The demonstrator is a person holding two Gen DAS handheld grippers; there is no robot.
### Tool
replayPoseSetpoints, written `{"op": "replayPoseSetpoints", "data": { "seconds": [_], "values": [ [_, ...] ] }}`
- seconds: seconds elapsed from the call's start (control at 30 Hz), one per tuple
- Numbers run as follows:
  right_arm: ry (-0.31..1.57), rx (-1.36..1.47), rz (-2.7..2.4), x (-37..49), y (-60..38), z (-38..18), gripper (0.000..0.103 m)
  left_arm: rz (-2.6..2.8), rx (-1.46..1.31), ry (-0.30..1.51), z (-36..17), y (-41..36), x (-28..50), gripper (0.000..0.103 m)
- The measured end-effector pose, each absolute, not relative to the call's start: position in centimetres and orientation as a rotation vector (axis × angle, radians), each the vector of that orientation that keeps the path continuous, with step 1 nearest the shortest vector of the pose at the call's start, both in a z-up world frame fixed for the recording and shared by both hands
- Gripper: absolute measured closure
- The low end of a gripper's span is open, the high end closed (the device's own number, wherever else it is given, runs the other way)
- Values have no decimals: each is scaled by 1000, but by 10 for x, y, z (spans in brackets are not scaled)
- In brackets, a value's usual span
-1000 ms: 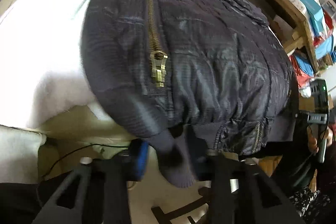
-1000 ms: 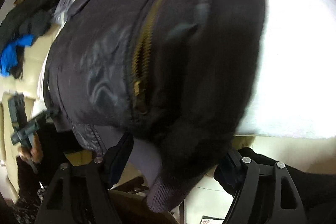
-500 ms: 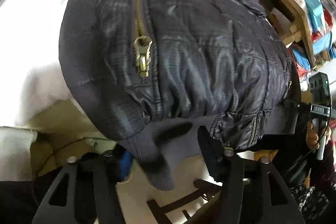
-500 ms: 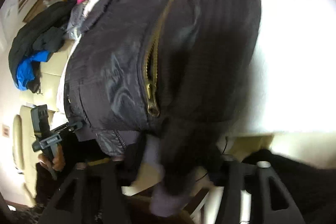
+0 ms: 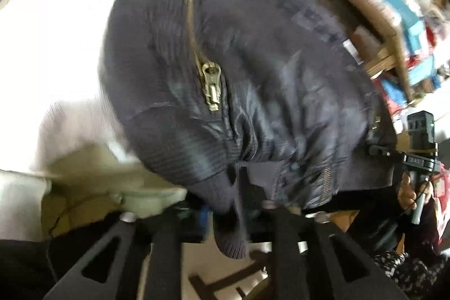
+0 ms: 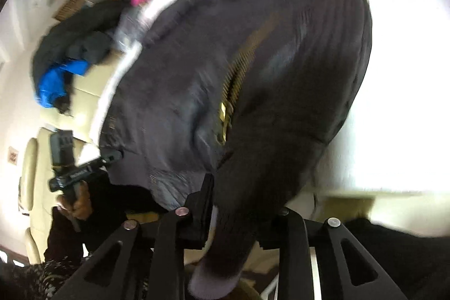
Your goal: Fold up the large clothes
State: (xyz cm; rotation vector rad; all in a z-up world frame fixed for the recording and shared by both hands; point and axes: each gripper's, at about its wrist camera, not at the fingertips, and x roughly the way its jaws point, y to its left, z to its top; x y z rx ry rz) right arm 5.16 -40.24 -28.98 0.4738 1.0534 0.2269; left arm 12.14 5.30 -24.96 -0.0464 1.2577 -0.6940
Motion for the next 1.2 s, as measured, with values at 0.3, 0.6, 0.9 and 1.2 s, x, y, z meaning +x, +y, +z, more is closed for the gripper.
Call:
{"op": "replayPoseSetpoints", "data": {
  "seconds": [0.3,0.6,0.9,1.2],
  "values": [
    [1018,396,239,53,-381,-291,80,-704,-77,1231,-248,52,120,92],
    [778,386,277,24,-398,-212,89,-833,-163,1083,-185,80,121,95],
    [513,386,232,67,-421,-105,89,-858,-215,892,-71,70,191,94],
    [482,593,102,188,-465,-53,89,-755,-225,830,-32,1,331,94]
  ]
}}
